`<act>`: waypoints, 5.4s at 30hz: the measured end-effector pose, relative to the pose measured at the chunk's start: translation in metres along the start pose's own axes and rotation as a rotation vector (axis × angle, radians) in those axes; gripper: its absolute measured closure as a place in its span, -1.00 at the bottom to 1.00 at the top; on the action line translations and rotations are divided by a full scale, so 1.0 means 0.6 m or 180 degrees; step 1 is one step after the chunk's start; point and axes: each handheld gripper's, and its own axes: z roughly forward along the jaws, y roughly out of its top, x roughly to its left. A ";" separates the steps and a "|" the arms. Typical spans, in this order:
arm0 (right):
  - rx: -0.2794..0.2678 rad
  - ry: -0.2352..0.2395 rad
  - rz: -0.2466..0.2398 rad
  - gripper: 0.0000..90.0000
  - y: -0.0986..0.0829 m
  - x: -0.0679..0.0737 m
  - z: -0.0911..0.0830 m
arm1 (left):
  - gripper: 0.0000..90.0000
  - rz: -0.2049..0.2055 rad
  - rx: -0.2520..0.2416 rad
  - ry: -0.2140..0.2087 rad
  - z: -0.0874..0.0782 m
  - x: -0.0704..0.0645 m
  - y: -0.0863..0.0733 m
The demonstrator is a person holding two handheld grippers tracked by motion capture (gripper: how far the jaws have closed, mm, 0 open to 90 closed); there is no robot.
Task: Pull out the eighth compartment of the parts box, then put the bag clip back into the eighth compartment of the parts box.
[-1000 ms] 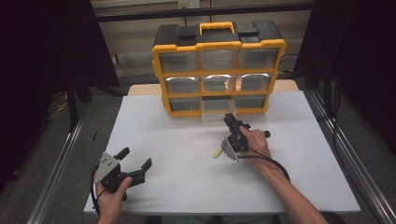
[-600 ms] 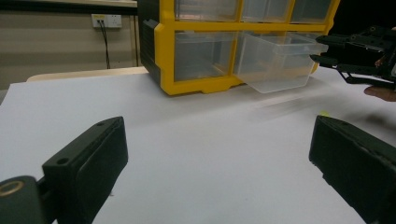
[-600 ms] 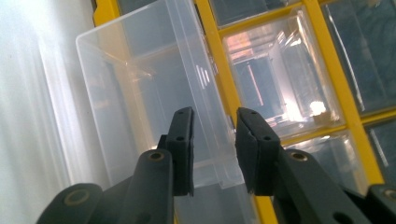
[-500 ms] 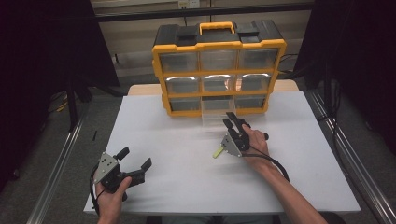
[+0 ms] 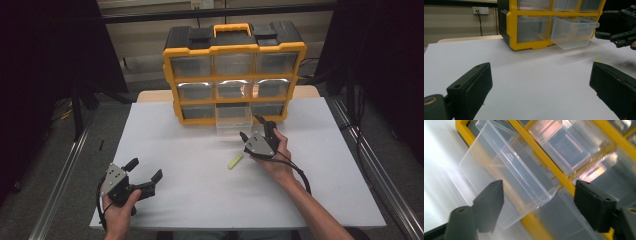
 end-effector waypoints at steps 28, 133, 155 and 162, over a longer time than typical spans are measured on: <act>0.0167 0.0916 0.2208 -0.96 -0.030 -0.064 -0.043 | -0.90 -0.0082 -0.0005 -0.0011 0.005 -0.001 -0.002; 0.0728 0.2047 0.2230 -0.93 -0.053 -0.062 -0.155 | -0.92 -0.0079 -0.0005 -0.0035 0.005 -0.012 -0.002; 0.0859 0.2579 0.2084 -0.95 -0.011 -0.040 -0.093 | -0.92 -0.0065 0.0022 -0.0054 0.007 -0.011 -0.002; 0.0877 0.2719 0.1981 -0.95 0.003 -0.037 -0.074 | -0.92 -0.0046 0.0010 -0.0071 0.006 -0.010 -0.002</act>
